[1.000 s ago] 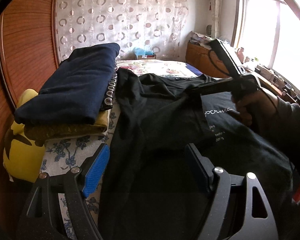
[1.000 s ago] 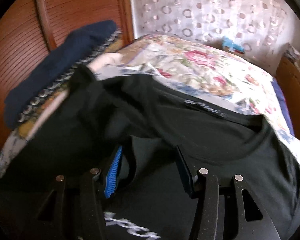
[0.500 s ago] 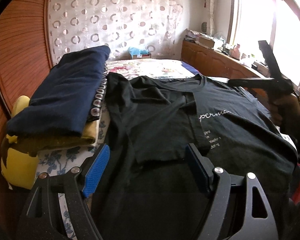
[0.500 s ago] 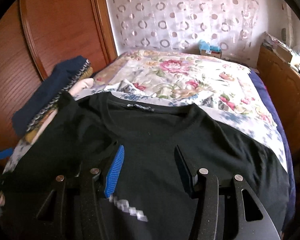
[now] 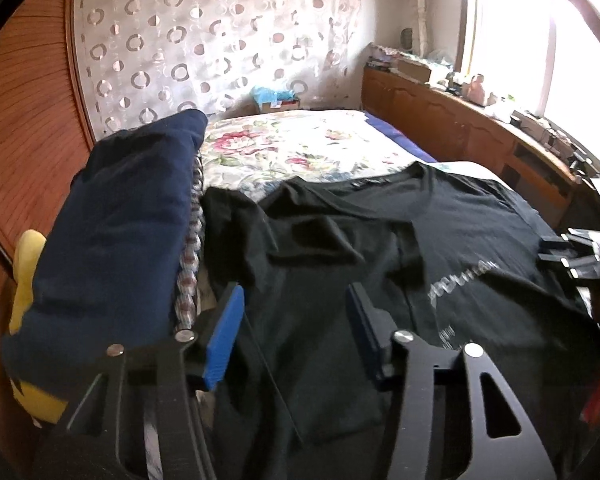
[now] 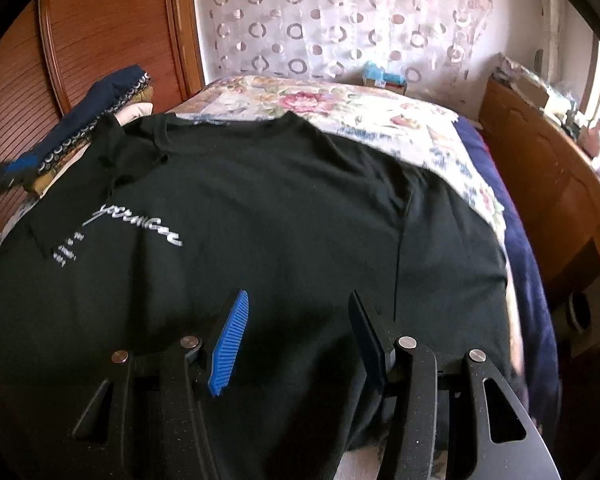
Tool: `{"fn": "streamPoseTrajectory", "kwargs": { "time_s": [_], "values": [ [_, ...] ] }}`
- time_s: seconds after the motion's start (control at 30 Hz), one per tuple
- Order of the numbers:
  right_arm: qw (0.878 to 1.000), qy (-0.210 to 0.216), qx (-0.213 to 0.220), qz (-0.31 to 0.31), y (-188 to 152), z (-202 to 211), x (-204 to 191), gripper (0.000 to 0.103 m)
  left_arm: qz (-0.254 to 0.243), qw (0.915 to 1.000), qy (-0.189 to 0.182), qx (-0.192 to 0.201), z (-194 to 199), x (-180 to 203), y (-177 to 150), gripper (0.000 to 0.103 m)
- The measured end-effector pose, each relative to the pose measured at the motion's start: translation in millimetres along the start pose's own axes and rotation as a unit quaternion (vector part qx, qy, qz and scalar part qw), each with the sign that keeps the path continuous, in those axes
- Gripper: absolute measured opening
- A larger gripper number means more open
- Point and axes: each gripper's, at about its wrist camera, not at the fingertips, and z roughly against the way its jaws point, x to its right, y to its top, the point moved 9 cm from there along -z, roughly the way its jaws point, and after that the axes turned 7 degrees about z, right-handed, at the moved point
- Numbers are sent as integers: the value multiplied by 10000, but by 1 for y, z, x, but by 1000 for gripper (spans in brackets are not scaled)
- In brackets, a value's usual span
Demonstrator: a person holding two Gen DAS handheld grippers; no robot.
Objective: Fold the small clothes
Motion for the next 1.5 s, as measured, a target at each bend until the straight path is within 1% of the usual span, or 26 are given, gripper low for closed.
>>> {"fn": "streamPoseTrajectory", "kwargs": {
  "time_s": [0.03,0.1,0.13,0.27,0.3,0.33,0.4,0.5,0.57,0.6,0.63,0.67,0.7,0.73,0.77,0.9,1.0,1.13,1.37,1.47,1.5],
  "values": [
    [10000,9,-35,24,2,-3,-3,54,-3,10000,28,-9,-3,-1,3,50],
    [9999,0,-91,110,-1,-5,-4,55,-49,9999,122,-45,-12,-3,14,49],
    [9998,3,-97,145,3,-3,-8,55,-66,9998,168,-69,-17,-5,20,49],
    [9998,47,-89,184,9,2,-8,60,-124,9986,482,-178,-41,-14,38,48],
    [9998,46,-85,182,12,1,-10,60,-125,9980,566,-234,-49,-16,43,45],
    [9998,49,-80,178,12,1,-11,61,-111,9978,593,-277,-54,-18,44,42],
    [9998,78,-74,162,21,-9,-12,62,-101,9967,682,-420,-67,-22,45,42],
    [9998,82,-75,177,31,-21,-20,63,-74,9933,952,-656,-88,-33,47,41],
    [9998,86,-75,179,34,-24,-21,64,-44,9915,1043,-773,-97,-37,47,41],
    [9998,91,-74,179,35,-25,-22,64,-21,9906,1095,-823,-101,-39,47,39],
    [9998,98,-71,177,34,-26,-22,64,-14,9901,1119,-850,-104,-40,46,33],
    [9998,110,-68,173,34,-26,-22,65,-22,9895,1149,-873,-106,-40,45,29],
    [9998,110,-70,174,35,-26,-23,65,-73,9887,1195,-904,-108,-41,44,21],
    [9998,109,-69,179,35,-26,-23,65,-143,9879,1218,-953,-109,-40,43,7],
    [9998,109,-68,179,35,-26,-23,65,-191,9876,1203,-993,-109,-39,41,5],
    [9998,115,-65,179,34,-26,-24,66,-304,9897,1198,-725,-90,-40,51,4],
    [9997,117,-67,187,35,-26,-25,67,-276,9898,1312,-486,-73,-53,69,4],
    [9997,113,-67,187,35,-27,-25,67,-237,9900,1358,-314,-60,-69,85,4],
    [9996,134,-74,231,34,-28,-27,71,-273,9943,1030,12,-47,-62,88,5],
    [9996,139,-73,231,34,-28,-27,71,-290,9961,782,273,-26,-49,84,15],
    [9996,140,-73,230,34,-28,-27,71,-312,9965,676,383,-18,-42,82,22]
  ]
}}
